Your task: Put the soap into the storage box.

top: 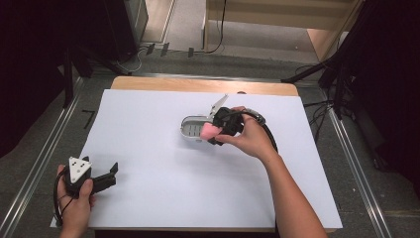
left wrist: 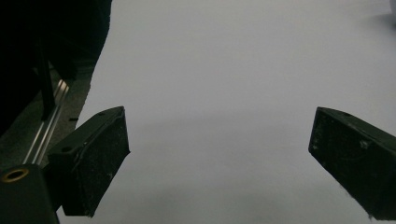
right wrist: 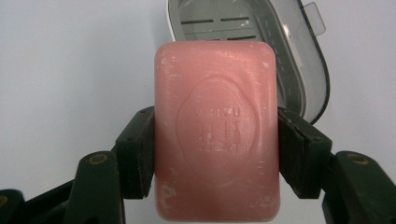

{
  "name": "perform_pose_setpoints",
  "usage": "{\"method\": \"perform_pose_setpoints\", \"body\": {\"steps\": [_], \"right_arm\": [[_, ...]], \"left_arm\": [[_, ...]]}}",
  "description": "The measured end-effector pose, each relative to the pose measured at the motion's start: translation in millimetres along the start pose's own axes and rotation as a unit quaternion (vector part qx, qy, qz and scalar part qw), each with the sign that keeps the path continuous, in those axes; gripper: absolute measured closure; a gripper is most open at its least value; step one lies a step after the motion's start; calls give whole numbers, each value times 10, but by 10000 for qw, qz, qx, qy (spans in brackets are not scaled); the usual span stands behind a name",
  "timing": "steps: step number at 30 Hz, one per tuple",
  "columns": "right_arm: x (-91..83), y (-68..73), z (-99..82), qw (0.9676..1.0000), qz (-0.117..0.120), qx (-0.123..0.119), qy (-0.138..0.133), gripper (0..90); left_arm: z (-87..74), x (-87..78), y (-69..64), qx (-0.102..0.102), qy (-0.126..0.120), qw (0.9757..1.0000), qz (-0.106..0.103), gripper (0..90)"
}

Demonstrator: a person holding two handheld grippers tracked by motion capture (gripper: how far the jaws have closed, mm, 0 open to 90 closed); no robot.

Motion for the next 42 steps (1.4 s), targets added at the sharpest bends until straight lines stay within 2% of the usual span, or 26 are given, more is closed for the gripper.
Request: {"method": "perform_pose_setpoints", "body": {"steps": [11, 25, 27, 30, 39, 42], "right_arm": [[21, -123, 192, 9992, 77, -356, -150, 380], [148, -229, 347, 9981, 11, -619, -69, 380], [159, -247, 358, 9982, -36, -599, -54, 380], [176, -249, 371, 9984, 44, -563, -36, 380], [229, -262, 377, 9983, 94, -582, -40, 380], [204, -272, 377, 9989, 93, -453, -123, 353]], "left_arm": [[1, 1, 1, -5, -15, 10000, -16, 55], [0, 0, 4, -14, -19, 10000, -52, 55], [0, 0, 5, -16, -16, 10000, -48, 55], [-1, 0, 6, -21, -15, 10000, -49, 55], [0, 0, 7, -34, -14, 10000, -55, 55], [0, 0, 7, -34, -16, 10000, -57, 55]]}}
Point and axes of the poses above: each handheld gripper's, and its own axes: x roughly forward along the jaws, z roughly out of its top, y roughly to its left, the point moved 5 cm from there along x, roughly forward along the jaws, and after that the axes turned 13 degrees about y, right-handed, at the moved point
